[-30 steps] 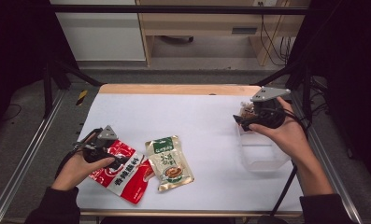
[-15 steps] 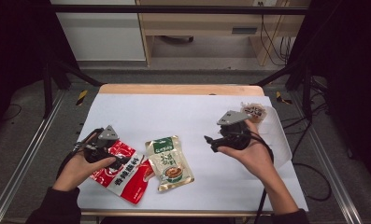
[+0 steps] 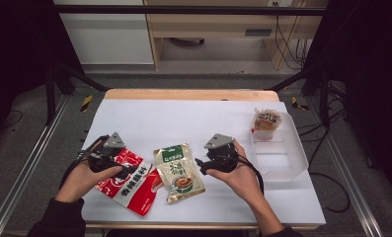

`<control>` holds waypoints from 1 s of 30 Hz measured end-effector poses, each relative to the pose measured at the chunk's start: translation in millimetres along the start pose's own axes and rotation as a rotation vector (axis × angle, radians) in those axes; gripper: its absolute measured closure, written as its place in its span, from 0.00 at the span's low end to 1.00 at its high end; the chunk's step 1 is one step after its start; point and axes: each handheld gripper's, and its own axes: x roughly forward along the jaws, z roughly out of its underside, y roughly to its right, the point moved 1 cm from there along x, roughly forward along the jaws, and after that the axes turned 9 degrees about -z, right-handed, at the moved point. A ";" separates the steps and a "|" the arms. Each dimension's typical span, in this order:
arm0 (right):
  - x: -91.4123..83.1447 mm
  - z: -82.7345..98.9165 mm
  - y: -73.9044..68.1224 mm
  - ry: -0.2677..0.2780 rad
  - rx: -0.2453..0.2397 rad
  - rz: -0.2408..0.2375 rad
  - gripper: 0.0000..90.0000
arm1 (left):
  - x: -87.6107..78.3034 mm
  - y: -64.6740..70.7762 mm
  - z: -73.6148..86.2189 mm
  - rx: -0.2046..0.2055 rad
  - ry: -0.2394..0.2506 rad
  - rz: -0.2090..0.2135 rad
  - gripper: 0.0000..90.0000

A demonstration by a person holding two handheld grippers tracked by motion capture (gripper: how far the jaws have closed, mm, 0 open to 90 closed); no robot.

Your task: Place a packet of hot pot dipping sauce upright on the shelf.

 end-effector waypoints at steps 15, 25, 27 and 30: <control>6.7 19.7 -4.8 0.012 0.061 -0.013 0.18 | 4.2 6.2 -7.4 0.031 -0.009 0.009 0.17; 6.0 24.3 -3.4 0.023 0.050 0.011 0.20 | 16.4 6.1 -28.1 0.057 -0.050 0.063 0.18; 6.5 26.5 -3.1 0.018 0.052 0.014 0.20 | 18.8 7.1 -31.9 0.058 -0.053 0.074 0.18; 8.1 28.8 -3.3 0.009 0.051 0.015 0.20 | 26.0 9.3 -36.2 0.075 -0.070 0.087 0.18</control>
